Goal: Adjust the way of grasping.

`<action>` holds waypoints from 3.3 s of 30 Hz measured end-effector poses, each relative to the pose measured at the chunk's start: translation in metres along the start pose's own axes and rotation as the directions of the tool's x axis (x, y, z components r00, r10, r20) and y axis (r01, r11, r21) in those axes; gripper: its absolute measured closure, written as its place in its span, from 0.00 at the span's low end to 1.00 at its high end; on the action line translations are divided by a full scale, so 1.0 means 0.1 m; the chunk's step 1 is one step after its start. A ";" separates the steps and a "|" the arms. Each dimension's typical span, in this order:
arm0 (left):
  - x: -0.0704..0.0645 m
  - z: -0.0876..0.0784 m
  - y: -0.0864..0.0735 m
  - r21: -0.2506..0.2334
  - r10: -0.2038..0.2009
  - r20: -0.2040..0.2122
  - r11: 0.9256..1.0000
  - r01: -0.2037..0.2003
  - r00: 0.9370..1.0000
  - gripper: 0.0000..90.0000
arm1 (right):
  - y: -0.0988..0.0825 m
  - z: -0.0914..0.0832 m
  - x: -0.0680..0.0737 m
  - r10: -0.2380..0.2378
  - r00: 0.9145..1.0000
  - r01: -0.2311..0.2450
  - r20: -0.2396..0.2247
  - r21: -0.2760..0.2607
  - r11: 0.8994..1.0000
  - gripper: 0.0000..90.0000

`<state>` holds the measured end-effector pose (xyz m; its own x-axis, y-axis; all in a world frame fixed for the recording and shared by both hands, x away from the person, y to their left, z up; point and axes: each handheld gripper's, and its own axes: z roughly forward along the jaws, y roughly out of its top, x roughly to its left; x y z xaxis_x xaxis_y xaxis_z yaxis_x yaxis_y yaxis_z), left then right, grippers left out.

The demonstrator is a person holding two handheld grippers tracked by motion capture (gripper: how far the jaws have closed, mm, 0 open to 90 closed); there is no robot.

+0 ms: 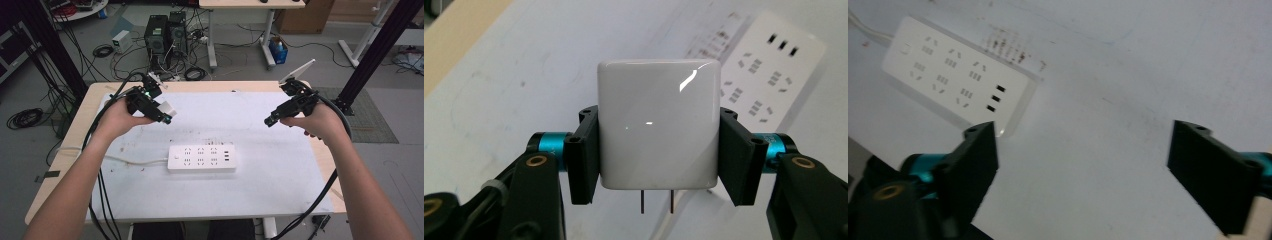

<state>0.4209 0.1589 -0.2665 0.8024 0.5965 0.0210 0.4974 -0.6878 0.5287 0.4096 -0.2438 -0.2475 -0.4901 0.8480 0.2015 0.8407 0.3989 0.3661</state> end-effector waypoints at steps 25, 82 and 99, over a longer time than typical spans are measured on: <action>-0.84 0.40 0.46 -0.412 0.404 0.172 0.858 -0.307 0.898 0.47 | 0.25 0.20 0.56 0.112 0.905 -0.137 -0.409 -0.032 0.990 0.27; -0.03 0.14 -0.56 0.239 0.090 -0.089 0.969 -0.067 0.992 0.19 | 0.32 0.01 0.54 -0.253 0.967 0.253 0.000 0.057 0.966 0.69; -0.06 0.21 -0.46 0.241 0.114 -0.069 0.966 -0.095 0.991 0.19 | 0.35 0.09 0.61 -0.282 0.957 0.286 -0.060 0.073 0.955 0.69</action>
<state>0.4001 0.1782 -0.3087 0.8294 0.5410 0.1397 0.4841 -0.8206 0.3039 0.4109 -0.1747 -0.2302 -0.7204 0.6786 0.1436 0.6797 0.6493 0.3412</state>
